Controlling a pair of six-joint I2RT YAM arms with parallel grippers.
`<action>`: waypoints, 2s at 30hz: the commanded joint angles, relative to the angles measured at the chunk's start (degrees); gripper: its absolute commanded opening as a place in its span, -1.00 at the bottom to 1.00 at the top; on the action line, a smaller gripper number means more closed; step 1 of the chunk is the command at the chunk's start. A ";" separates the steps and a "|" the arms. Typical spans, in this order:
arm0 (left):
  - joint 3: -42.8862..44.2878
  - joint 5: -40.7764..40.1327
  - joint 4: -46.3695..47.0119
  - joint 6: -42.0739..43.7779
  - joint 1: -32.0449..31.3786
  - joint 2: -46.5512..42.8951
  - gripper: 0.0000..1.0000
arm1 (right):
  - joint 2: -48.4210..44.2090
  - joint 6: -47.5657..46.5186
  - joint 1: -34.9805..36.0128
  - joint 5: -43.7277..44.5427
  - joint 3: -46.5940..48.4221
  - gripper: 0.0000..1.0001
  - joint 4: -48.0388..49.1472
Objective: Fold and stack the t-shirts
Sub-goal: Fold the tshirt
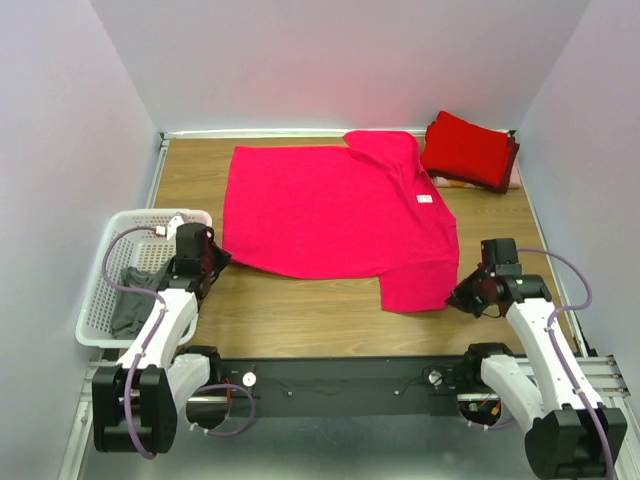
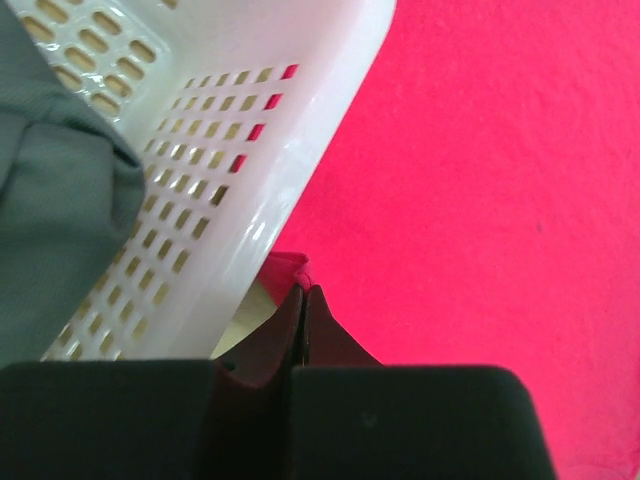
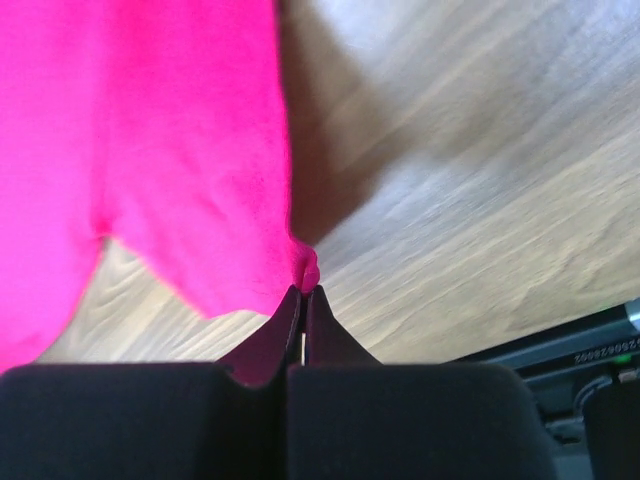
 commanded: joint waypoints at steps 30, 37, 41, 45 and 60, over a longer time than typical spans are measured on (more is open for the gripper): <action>16.22 -10.29 -1.25 -3.19 -1.21 19.65 -1.00 | 35.43 -0.30 -0.80 -1.34 30.68 -0.99 28.03; 21.23 -11.88 -2.39 -3.54 -0.94 24.48 -1.00 | 39.57 -0.30 -4.04 -4.50 33.23 -0.99 30.32; 23.16 -12.14 -2.48 -4.68 -0.94 27.29 -1.00 | 42.03 -0.57 -5.89 -6.53 34.54 -0.99 31.20; 24.22 -12.05 -2.39 -5.21 -0.85 29.05 -1.00 | 43.87 -0.83 -6.68 -7.67 36.30 -0.99 31.81; 29.14 -13.02 -2.74 -6.09 -0.85 34.41 -1.00 | 49.24 -1.01 -8.62 -10.66 39.64 -0.99 33.48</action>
